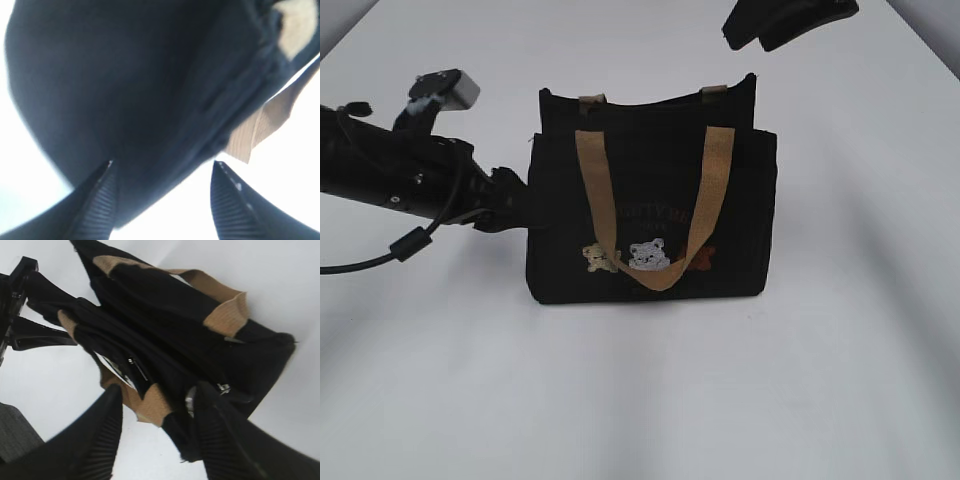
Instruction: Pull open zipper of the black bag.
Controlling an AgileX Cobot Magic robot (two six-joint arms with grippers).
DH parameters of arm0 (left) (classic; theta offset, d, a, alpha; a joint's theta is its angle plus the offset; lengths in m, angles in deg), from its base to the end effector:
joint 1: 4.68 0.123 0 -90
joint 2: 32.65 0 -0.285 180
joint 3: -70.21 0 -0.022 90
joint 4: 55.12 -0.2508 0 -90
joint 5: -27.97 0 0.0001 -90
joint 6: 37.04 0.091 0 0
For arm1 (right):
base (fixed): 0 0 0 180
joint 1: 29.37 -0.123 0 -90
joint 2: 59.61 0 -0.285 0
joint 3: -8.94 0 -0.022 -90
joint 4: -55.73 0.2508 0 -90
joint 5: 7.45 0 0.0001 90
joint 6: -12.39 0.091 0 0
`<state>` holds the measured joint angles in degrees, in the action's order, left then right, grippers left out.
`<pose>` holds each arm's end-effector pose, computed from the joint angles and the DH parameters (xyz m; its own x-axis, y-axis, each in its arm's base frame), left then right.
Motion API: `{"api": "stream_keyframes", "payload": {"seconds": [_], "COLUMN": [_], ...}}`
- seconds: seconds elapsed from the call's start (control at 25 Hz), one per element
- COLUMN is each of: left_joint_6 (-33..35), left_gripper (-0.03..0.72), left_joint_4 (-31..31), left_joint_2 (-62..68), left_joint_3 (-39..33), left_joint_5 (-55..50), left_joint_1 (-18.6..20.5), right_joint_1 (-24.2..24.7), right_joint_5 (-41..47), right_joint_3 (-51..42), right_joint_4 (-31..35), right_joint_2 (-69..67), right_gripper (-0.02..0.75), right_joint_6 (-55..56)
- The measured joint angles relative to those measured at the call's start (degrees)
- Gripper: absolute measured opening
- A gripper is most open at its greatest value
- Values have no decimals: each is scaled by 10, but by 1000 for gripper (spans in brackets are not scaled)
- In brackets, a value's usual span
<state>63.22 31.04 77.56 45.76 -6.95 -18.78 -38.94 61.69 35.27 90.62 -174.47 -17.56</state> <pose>0.3199 -0.1340 0.1749 -0.5408 0.3540 -0.7631 0.7398 0.6319 -0.2311 0.3903 0.1152 0.3411 -0.7458 -0.3620 -0.5592 -0.6038 0.7221 0.3377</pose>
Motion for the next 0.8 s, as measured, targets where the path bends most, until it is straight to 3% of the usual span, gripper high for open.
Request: {"api": "stream_keyframes", "payload": {"seconds": [0.12,0.28,0.36,0.48,0.8], "left_joint_6": [-247,-503,-575,-622,-801], "left_gripper": [397,300,289,284,283], "left_joint_4": [-168,-358,-408,-443,-630], "left_joint_2": [-44,-115,-159,-238,-514], "left_joint_3": [-1,-32,-60,-108,-180], "left_joint_5": [22,56,65,64,-35], "left_joint_1": [0,6,17,34,53], "right_joint_1": [-7,-14,-14,-14,-14], "right_joint_5": [1,1,2,2,-46], "right_joint_3": [-12,-110,-183,-314,-635], "right_joint_4": [-38,-145,-188,-234,-271], "right_joint_2": [22,105,161,264,583], "right_gripper": [397,393,389,384,382], "right_joint_6": [65,123,135,148,151]}}
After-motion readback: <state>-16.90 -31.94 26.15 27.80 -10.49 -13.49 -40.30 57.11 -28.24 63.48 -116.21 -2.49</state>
